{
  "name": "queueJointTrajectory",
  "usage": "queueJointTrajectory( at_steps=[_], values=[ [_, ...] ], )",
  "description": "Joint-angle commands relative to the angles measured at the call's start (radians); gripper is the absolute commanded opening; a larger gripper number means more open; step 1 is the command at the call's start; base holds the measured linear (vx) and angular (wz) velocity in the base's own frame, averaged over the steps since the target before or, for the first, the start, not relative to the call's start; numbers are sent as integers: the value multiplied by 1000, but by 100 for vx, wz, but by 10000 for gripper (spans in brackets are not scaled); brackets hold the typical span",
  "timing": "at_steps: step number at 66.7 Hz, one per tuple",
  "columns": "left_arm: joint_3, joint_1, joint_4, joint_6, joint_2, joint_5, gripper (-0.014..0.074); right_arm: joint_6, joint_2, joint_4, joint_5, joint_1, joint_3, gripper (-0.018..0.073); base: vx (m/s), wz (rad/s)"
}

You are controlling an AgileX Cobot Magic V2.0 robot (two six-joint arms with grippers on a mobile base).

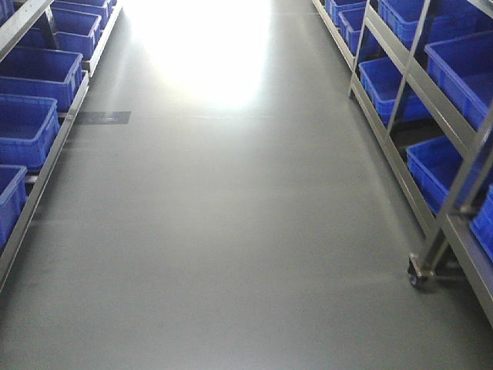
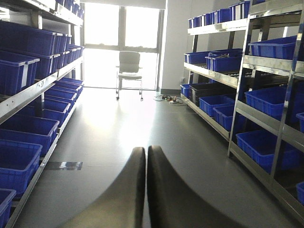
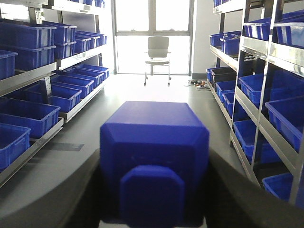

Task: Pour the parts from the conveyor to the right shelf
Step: 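Turn and drive down the aisle between shelves of blue bins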

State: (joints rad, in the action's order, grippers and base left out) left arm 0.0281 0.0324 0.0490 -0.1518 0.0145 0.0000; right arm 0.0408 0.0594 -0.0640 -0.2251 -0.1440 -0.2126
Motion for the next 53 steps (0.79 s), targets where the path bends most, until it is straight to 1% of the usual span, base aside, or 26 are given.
queueJointTrajectory(
  at_steps=[1, 29, 53],
  values=[
    [27, 4, -9, -7, 11, -79, -6, -8, 12, -8, 79, 3, -28, -4, 64, 3],
    [27, 4, -9, -7, 11, -79, -6, -8, 12, -8, 78, 3, -28, -4, 64, 0],
    [27, 4, -9, -7, 11, -79, -6, -8, 12, -8, 79, 3, -28, -4, 66, -9]
  ],
)
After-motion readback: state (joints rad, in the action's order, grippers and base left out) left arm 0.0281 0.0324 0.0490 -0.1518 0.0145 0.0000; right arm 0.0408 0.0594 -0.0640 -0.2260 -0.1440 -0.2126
